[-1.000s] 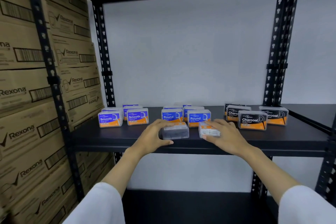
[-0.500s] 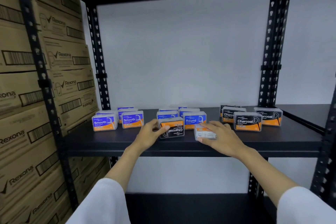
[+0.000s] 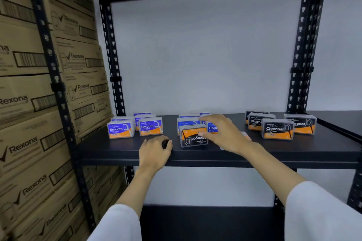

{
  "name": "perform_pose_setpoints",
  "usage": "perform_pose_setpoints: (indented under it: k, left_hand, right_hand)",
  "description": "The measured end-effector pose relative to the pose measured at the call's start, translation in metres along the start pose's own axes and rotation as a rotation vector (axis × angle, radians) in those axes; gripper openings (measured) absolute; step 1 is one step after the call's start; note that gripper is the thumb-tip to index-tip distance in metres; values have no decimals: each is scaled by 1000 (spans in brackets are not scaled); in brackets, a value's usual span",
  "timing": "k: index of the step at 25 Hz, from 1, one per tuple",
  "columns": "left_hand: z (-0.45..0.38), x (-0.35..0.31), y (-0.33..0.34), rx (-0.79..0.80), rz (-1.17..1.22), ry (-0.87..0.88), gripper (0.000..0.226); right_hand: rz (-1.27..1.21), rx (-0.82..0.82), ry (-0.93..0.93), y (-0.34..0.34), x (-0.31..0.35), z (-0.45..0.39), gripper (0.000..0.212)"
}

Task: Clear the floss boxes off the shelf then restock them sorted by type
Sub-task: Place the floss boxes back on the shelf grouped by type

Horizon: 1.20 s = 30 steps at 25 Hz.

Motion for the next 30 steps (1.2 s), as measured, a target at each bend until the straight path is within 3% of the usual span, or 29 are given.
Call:
perform_pose_setpoints:
  k: [6,9,12,15,18,22,26,30]
  left_hand:
    - [0,0,0,-27,-19,24,28]
    - [-1,0,2,-13,-22,30,28]
    - [-4,2,9,53,-28,2,26]
    - [-5,-4,15,103,19,-74,21]
    - [4,-58,20,121,98,-33,22]
    - [16,-120,36,145,51,1,31]
    - [17,-129,45,120,-74,-1,39]
    - [19,-129,40,68,-122,25,38]
  right_hand:
    - [76,355,17,72,8,-49,53]
    - [100,385,23,80,0,-52,37]
    - [-134,248,26,53,7,-46,27]
    - [-276,-41,11,-15,15,-30,32]
    - [-316,-286,-20,-88,10,6,38]
    - [-335,-360,86,-142,-33,60,45]
    - [-437,-431,143,-172,-76,112,36]
    - [-375,-507,211,-184,-108,142,37]
Point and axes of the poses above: each hand's wrist, its own z-axis away from the middle knuckle, its own y-axis out of the palm, x = y × z, the point moved 10 cm from there along -z, towards the middle knuckle, and after that the axes turned 14 degrees about -z, right-handed, at the moved point
